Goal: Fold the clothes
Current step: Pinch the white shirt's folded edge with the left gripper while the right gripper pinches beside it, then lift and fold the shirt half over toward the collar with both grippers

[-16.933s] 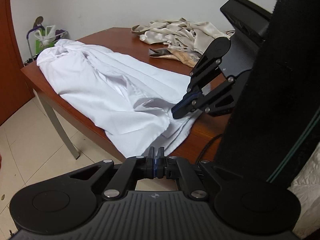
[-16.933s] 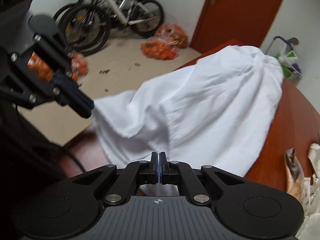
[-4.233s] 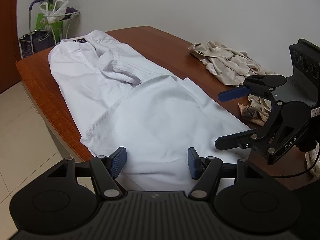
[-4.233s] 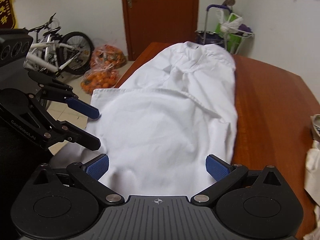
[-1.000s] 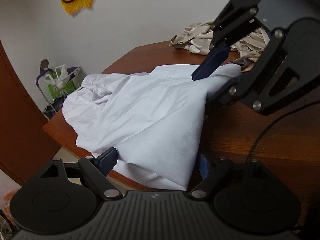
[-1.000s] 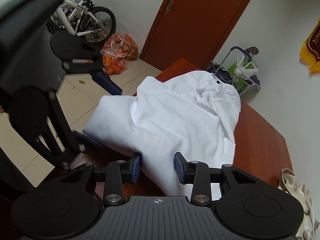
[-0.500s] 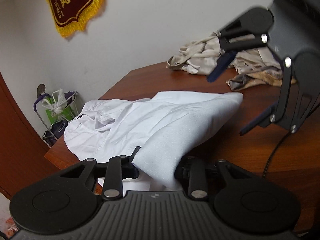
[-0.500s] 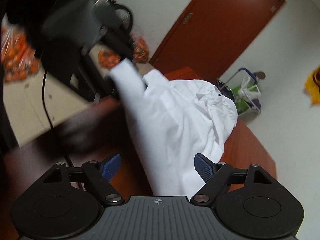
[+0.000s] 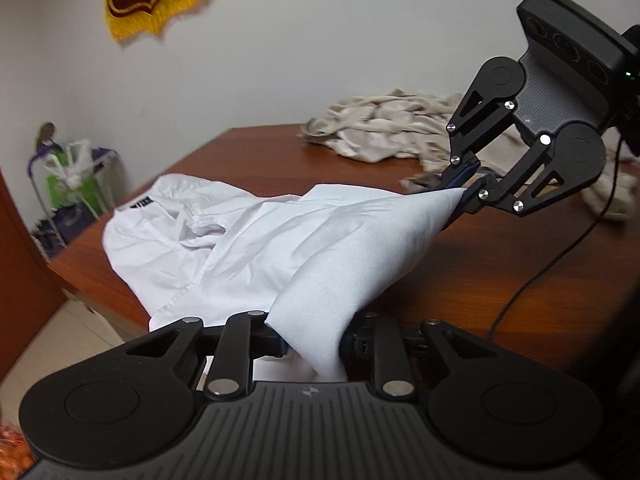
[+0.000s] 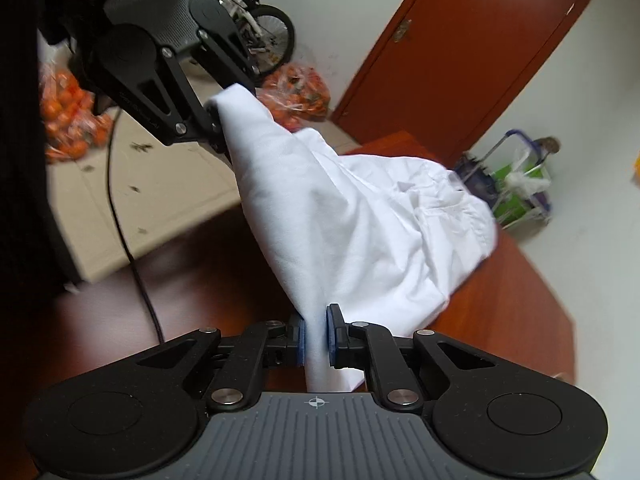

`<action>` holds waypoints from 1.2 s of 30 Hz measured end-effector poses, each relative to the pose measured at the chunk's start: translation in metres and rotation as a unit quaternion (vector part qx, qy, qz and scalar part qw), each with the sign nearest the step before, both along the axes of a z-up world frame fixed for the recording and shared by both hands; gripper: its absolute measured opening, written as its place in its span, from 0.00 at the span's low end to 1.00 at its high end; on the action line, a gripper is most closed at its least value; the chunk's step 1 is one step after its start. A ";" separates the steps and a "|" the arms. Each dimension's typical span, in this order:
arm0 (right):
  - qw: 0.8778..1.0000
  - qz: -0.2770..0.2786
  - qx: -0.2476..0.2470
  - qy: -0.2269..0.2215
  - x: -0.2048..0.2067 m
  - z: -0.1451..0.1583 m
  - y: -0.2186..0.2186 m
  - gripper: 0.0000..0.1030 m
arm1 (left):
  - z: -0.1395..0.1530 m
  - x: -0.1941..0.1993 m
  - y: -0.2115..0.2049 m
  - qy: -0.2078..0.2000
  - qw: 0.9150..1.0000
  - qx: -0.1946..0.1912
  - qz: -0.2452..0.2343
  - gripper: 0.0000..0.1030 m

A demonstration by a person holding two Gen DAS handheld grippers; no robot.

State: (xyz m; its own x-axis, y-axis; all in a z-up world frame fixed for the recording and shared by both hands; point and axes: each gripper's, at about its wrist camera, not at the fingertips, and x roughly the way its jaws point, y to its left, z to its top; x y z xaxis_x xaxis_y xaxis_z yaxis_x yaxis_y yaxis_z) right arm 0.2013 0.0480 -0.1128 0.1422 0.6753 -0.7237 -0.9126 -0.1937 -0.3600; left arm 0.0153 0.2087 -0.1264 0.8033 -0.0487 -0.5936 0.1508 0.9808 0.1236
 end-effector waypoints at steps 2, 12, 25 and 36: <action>0.999 -0.004 -0.007 0.044 -0.010 0.012 -0.010 0.13 | 0.007 -0.015 0.001 0.018 0.999 -0.034 -0.014 0.24; 0.972 -0.075 0.018 0.223 0.028 0.067 0.006 0.14 | 0.037 -0.007 0.069 0.067 0.965 -0.252 0.042 0.24; 0.899 -0.242 0.046 0.362 0.149 0.052 0.095 0.23 | 0.025 0.081 0.161 0.072 0.919 -0.356 0.150 0.38; 0.878 -0.307 -0.012 0.367 0.182 -0.014 0.136 0.25 | -0.034 0.094 0.201 0.141 0.868 -0.412 0.241 0.40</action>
